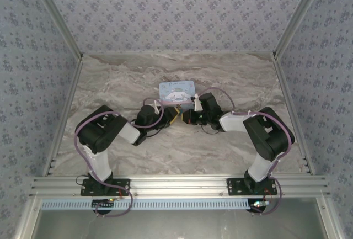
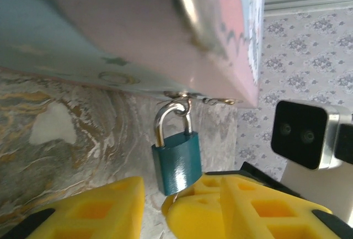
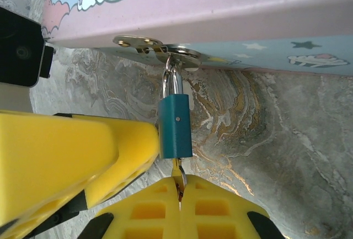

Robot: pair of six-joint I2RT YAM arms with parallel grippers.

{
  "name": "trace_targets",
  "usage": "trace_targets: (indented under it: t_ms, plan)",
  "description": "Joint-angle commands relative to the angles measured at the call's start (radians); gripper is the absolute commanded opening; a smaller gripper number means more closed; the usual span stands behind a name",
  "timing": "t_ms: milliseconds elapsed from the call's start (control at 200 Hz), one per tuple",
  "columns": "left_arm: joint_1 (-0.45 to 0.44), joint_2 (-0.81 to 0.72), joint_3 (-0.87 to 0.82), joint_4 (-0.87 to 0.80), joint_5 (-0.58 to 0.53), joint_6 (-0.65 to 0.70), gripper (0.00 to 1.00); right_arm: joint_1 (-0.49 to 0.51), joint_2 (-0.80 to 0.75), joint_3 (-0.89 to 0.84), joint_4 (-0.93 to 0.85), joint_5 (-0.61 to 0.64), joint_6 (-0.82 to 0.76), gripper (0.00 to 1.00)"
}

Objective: Unlock the padlock with the key

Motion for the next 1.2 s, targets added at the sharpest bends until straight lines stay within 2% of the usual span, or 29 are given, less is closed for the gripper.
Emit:
trace_targets:
  t_ms: [0,330,570,1194]
  plan:
    - [-0.006,0.020,0.033,0.064,0.000,-0.014,0.40,0.008,-0.012,0.026,-0.013,0.005,0.012,0.00]
    - [-0.007,0.050,0.049,0.033,-0.003,-0.022,0.40,0.007,-0.007,0.033,-0.017,0.002,0.010,0.00]
    - [-0.007,0.053,0.046,-0.025,-0.016,-0.027,0.43,0.008,-0.007,0.034,-0.021,0.005,0.008,0.00]
    - [-0.012,0.121,0.087,0.051,0.026,-0.085,0.41,0.007,0.002,0.042,-0.013,-0.006,0.024,0.00]
